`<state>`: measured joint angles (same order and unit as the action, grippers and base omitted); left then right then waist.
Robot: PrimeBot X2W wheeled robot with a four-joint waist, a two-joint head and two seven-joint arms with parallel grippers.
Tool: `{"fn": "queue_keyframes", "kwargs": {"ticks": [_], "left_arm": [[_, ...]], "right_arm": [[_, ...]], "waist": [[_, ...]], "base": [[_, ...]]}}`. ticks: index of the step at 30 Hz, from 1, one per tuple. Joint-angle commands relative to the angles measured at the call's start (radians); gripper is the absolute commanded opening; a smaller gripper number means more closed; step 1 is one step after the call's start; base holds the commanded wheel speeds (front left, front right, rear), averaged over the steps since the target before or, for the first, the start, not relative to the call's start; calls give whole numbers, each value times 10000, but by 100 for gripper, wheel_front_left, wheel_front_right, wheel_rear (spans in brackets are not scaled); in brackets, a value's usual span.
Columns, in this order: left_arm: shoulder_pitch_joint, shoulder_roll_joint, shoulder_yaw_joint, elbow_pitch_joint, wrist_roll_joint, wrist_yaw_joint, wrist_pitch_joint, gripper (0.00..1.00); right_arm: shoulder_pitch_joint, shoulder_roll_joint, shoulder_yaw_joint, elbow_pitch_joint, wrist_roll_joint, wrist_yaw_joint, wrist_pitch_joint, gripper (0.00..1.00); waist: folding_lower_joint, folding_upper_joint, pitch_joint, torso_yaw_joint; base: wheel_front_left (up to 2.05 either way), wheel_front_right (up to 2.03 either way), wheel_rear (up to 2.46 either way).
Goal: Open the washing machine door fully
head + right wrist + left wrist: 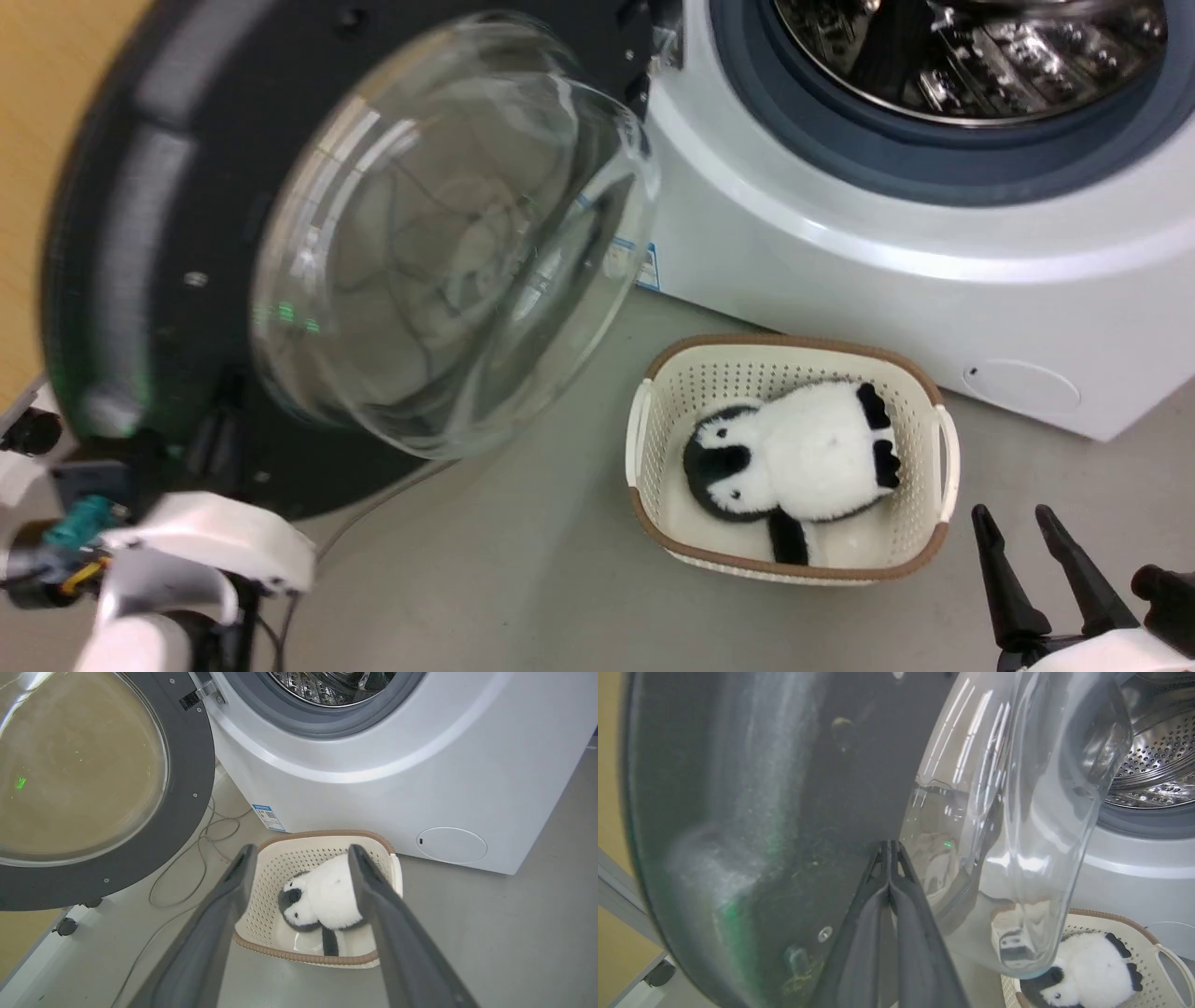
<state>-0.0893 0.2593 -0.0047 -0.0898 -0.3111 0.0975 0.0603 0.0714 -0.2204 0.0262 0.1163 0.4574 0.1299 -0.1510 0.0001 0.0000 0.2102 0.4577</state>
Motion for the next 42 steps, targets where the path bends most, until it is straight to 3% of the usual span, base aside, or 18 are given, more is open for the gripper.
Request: {"fn": "queue_keyframes", "kwargs": {"ticks": [1, 14, 23, 33, 42], "left_arm": [[-330, 213, 299, 199, -120, 18, -99, 0], [-1880, 1120, 1842, 2450, -1075, -27, -620, 0], [-2952, 1587, 1976, 4237, -1235, -309, -1061, 0], [-3349, 1592, 1793, 5262, -1250, -480, -1548, 0], [-2936, 1199, 1223, 4859, -1143, -783, -1915, 0]], "right_arm": [[-157, -101, -35, -104, -57, 8, 69, 100], [-506, -285, -172, -503, -128, 8, 380, 100], [-580, -288, -271, -756, -149, 8, 431, 100], [-631, -116, -306, -789, -83, 8, 379, 100], [-582, 7, -299, -696, -46, 8, -166, 100]], "waist": [[-1, 0, 246, -201], [-1, 0, 1019, -576], [-1, 0, 1240, -631], [-1, 0, 1117, -726], [-1, 0, 421, -872]], "base": [[0, 0, 0], [0, 0, 0], [0, 0, 0], [0, 0, 0], [0, 0, 0]]}}
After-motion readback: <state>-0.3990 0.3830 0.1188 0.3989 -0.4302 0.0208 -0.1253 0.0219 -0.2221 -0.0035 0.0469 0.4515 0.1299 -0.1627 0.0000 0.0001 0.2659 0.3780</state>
